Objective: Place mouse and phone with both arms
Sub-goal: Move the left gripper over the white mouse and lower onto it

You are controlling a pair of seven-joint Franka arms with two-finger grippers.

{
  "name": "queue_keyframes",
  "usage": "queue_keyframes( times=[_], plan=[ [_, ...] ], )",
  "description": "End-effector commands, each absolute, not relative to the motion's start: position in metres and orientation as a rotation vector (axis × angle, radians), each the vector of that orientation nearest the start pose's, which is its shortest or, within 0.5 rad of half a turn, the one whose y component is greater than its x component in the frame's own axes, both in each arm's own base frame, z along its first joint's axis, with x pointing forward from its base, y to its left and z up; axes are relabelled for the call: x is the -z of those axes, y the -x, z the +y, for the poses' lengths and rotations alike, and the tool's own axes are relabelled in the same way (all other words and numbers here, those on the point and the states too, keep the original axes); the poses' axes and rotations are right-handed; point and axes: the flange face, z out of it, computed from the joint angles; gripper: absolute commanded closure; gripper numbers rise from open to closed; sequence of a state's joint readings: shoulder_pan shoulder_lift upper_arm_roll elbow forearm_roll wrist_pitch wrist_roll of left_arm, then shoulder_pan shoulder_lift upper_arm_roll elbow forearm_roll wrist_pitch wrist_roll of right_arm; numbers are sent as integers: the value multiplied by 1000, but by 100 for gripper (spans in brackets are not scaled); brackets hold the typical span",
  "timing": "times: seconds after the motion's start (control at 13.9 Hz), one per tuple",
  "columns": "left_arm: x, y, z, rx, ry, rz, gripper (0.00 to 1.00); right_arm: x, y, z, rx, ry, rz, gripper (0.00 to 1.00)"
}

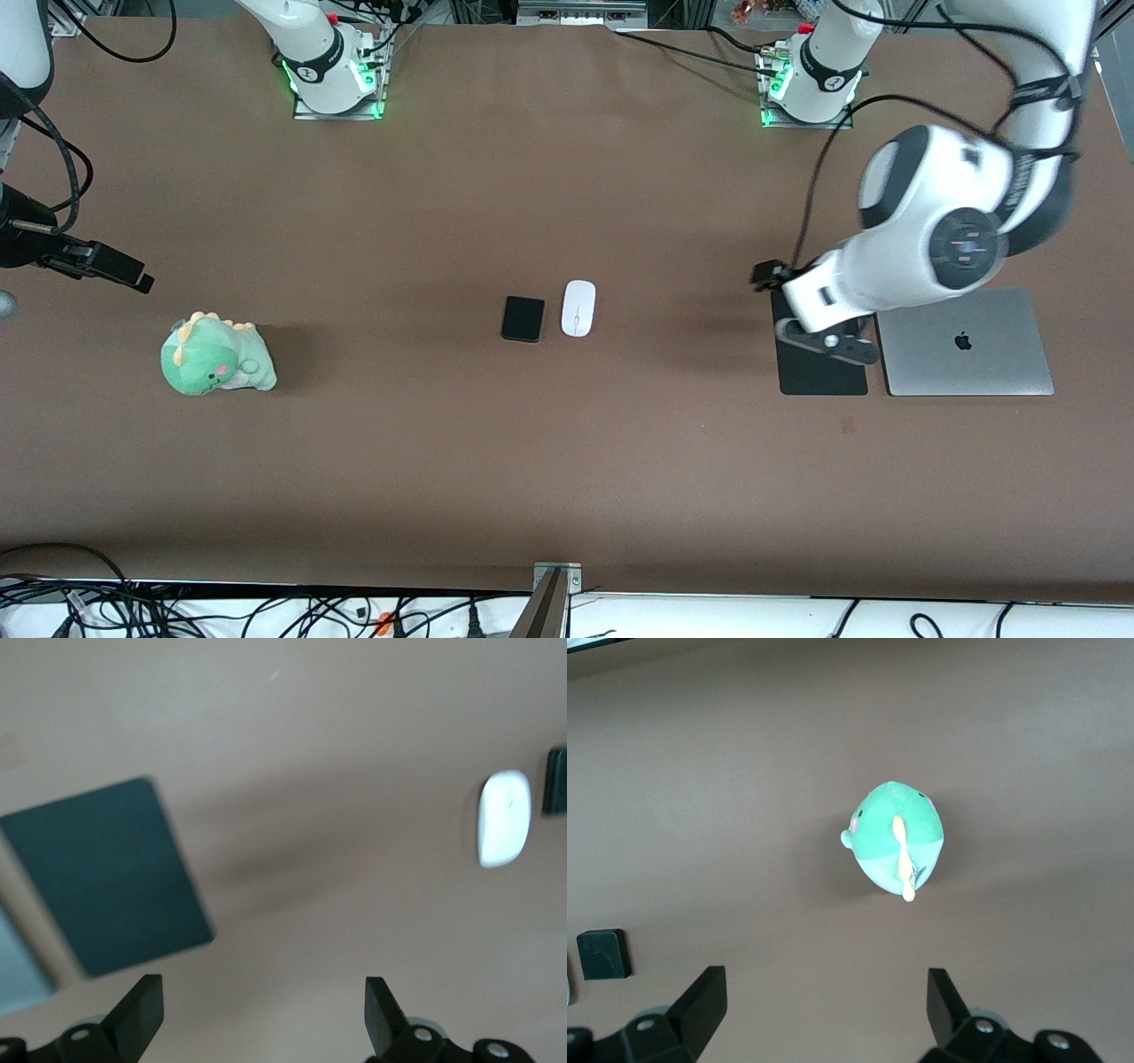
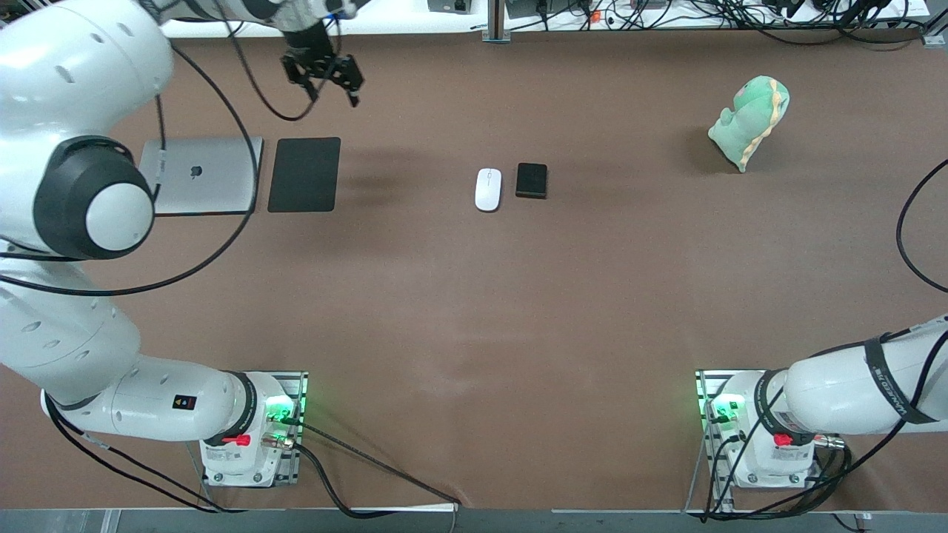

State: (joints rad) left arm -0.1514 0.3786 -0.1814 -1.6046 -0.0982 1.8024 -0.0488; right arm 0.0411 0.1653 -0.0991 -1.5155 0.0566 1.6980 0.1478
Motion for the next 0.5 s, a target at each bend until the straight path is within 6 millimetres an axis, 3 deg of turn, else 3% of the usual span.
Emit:
queue_keyframes(
  times=[0.0, 0.22, 0.43],
  plan=[
    [-375, -612, -268, -245, 3249, 301, 0, -570, -608, -23, 22, 3095, 334, 0],
    [-337, -597, -346, -135, 3280, 117, 0, -569, -608, -23, 18, 3097, 332, 0],
    [-296, -576, -408, -32, 3311, 27, 0, -568, -608, -17, 16, 3102, 318, 0]
  ],
)
